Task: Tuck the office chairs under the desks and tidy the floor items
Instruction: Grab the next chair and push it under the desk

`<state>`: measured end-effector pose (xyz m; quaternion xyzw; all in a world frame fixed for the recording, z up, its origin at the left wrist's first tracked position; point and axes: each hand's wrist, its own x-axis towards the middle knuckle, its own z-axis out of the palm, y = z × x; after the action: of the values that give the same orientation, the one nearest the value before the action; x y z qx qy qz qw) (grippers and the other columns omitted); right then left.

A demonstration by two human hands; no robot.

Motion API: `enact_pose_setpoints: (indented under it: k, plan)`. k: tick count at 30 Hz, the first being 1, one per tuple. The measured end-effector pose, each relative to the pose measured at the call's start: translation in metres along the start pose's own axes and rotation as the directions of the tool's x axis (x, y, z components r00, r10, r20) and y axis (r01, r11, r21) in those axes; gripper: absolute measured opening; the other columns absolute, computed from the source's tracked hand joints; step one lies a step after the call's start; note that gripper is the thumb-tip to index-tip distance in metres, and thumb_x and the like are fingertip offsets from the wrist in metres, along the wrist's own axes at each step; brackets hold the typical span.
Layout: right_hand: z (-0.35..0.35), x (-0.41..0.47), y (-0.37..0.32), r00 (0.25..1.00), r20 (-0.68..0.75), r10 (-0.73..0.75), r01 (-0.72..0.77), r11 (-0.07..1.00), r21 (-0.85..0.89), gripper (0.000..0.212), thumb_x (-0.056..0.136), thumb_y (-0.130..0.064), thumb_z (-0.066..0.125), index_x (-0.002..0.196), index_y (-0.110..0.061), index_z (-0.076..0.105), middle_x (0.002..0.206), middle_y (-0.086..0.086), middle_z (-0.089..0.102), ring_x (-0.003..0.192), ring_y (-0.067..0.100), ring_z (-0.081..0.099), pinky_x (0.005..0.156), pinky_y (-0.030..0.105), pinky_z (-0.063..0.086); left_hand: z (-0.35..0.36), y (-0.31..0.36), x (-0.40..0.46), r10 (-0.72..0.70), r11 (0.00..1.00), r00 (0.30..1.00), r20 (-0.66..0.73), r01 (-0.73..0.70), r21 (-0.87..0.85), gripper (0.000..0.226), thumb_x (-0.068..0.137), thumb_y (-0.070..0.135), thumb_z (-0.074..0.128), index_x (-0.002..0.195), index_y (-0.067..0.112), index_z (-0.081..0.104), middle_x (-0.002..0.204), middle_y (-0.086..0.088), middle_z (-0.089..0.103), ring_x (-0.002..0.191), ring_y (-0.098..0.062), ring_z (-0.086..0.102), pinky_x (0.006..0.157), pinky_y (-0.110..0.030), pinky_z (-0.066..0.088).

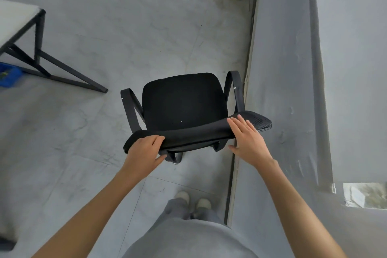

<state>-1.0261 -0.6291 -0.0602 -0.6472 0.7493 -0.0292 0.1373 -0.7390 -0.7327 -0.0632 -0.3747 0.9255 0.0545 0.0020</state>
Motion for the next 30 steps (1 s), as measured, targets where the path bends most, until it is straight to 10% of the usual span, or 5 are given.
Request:
enact_pose_setpoints:
  k: [9,20,30]
  plan:
    - [-0.006,0.035,-0.024,0.987,0.161,-0.007,0.030,0.989,-0.141,0.037,0.089,-0.031,0.053,0.125,-0.027,0.053,0.117,-0.007,0.064,0.101,0.020,0.061,0.078,0.032,0.051,0.005,-0.051,0.013,-0.039,0.998,0.999,0.011,0.039,0.041,0.037,0.046,0.004,0.086,0.079,0.008,0.071,0.069,-0.005,0.072,0.057,-0.025,0.068,0.038,-0.028,0.048]
    - [0.011,0.039,-0.074,0.981,0.192,0.027,0.007,0.985,-0.174,0.043,0.086,-0.035,0.051,0.128,-0.026,0.049,0.121,-0.006,0.062,0.101,0.021,0.062,0.081,0.035,0.053,0.008,-0.108,0.006,-0.013,0.998,0.993,0.117,0.021,-0.065,0.021,0.079,0.014,0.062,0.098,0.008,0.067,0.088,-0.011,0.071,0.079,-0.033,0.065,0.061,-0.036,0.052]
    - [0.021,0.045,-0.108,0.973,0.217,-0.073,0.111,0.979,-0.172,0.046,0.089,-0.033,0.050,0.133,-0.022,0.045,0.133,-0.006,0.054,0.106,0.021,0.060,0.080,0.034,0.051,0.017,-0.129,-0.041,-0.136,0.989,0.989,0.065,0.139,-0.047,0.019,0.072,0.005,0.065,0.090,0.010,0.066,0.080,-0.007,0.069,0.073,-0.029,0.065,0.051,-0.034,0.046]
